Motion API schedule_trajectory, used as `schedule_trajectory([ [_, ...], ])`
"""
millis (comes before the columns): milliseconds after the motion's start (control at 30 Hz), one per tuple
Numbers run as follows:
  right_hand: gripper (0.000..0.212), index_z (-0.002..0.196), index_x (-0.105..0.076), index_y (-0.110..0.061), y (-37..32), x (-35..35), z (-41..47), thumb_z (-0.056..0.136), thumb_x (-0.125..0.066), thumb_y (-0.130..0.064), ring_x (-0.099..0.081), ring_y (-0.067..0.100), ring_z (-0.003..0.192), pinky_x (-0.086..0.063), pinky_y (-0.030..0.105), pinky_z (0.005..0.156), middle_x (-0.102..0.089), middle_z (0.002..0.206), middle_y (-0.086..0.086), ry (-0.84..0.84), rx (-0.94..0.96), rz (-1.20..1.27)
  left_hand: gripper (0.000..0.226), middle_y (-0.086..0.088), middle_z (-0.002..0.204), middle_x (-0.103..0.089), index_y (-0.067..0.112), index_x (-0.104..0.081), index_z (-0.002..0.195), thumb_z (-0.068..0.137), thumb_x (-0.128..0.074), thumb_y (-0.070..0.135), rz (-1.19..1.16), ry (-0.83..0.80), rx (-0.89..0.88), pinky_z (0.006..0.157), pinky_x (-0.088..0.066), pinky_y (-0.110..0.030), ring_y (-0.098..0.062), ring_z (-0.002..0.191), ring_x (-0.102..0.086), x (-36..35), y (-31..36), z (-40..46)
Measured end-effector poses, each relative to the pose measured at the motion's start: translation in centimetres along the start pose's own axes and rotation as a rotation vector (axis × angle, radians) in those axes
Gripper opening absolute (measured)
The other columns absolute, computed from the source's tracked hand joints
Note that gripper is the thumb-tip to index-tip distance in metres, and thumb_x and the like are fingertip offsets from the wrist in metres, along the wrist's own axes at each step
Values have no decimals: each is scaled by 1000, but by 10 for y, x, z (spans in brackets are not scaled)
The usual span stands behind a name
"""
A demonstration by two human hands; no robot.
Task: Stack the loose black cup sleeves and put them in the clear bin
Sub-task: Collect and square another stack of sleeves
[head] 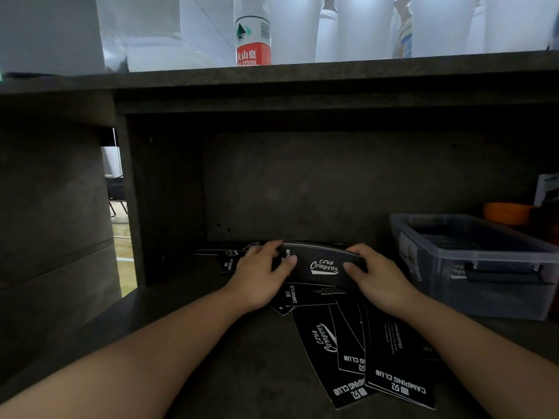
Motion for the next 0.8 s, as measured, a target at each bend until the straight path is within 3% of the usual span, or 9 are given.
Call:
schedule_trajectory([
  [67, 17, 112, -58, -23, -3, 4, 0, 95, -55, -21, -58, 11, 92, -37, 21, 76, -65, 101, -4, 40, 20, -12, 53, -3, 137, -54, 23, -41, 143, 98, -44, 50, 92, 167, 57, 111, -33, -37, -23, 135, -38, 24, -16, 6],
  [133, 15, 109, -60, -22, -5, 9, -1, 95, -56, -20, -58, 9, 87, -37, 20, 74, -65, 96, -6, 79, 32, -1, 57, -7, 142, -49, 19, -37, 145, 97, -47, 48, 253, 222, 228, 109, -32, -40, -29, 135, -35, 43, -43, 7],
  [267, 11, 103, -61, -22, -6, 14, -1, 93, -59, -19, -52, -3, 73, -35, 4, 61, -61, 83, -13, 105, 50, -6, 80, -14, 153, -33, 10, -34, 148, 91, -42, 66, 469, -11, 651, 110, -27, -41, -35, 141, -24, 51, -101, -7],
  [467, 11, 103, -60, -22, -5, 12, -1, 93, -58, -19, -50, -5, 72, -35, 0, 60, -57, 80, -17, 86, 56, -9, 70, -15, 150, -36, 12, -44, 143, 94, -41, 63, 453, 10, 662, 109, -29, -44, -37, 139, -25, 54, -108, -2],
  [600, 9, 99, -59, -27, -6, 12, -2, 93, -59, -19, -53, -5, 75, -36, 4, 62, -62, 84, -13, 87, 65, 15, 61, -11, 145, -42, 25, -60, 130, 89, -47, 67, 386, 19, 624, 104, -33, -43, -37, 135, -27, 53, -110, 0],
  [700, 10, 99, -59, -27, -5, 10, -1, 93, -59, -20, -55, -3, 78, -36, 6, 64, -64, 88, -11, 79, 69, 26, 58, -9, 142, -47, 24, -63, 127, 85, -58, 63, 236, 93, 687, 104, -34, -42, -36, 134, -30, 56, -117, -3],
  [800, 9, 99, -59, -26, -4, 10, -1, 93, -59, -20, -56, -3, 79, -37, 8, 66, -64, 88, -10, 77, 67, 35, 61, -11, 124, -62, 17, -69, 114, 73, -67, 62, -26, 197, 721, 100, -44, -42, -32, 118, -52, 56, -128, -3],
])
Point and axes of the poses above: each hand's wrist, its own z-axis towards the middle knuckle, its own x-axis out of the back of the hand, y = z × x, the point moved 9 cm from there along z, towards the middle knuckle
